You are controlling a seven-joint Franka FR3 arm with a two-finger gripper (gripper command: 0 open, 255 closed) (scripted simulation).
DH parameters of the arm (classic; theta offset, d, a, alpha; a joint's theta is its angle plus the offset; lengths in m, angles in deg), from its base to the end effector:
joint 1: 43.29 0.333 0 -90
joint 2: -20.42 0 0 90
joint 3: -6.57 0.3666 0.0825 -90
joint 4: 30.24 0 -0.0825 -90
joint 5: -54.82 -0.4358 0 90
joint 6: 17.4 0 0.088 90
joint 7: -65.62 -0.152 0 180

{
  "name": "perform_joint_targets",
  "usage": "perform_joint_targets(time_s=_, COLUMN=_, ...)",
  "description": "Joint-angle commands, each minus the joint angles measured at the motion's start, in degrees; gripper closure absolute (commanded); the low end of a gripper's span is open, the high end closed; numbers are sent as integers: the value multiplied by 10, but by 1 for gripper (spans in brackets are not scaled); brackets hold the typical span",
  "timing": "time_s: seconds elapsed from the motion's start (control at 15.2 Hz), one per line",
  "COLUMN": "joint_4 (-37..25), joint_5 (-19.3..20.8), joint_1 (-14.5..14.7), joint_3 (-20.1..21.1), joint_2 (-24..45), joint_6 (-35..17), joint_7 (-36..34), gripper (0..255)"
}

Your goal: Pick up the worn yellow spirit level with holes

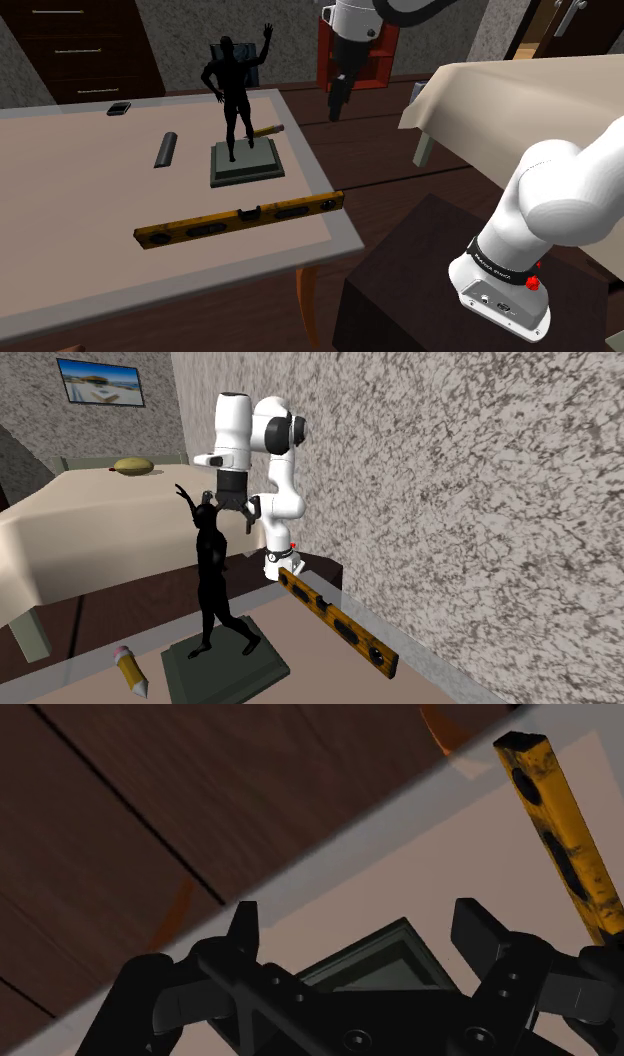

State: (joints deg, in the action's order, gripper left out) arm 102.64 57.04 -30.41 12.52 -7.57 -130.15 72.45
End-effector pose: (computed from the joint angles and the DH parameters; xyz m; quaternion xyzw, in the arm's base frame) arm 0.4275 0.1455 0.5237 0.9715 0.2232 0.0711 0.0358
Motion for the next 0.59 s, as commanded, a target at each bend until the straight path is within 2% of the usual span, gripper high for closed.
perform_joint_targets(time_s=0.0, joint_4=-1, joint_5=-5, joint_1=15, joint_3=10, joint_2=23, joint_6=-20, joint_7=14, gripper=0)
perform_joint_targets(time_s=0.53, joint_4=-18, joint_5=-19, joint_1=68, joint_3=51, joint_2=119, joint_6=-89, joint_7=66, gripper=0)
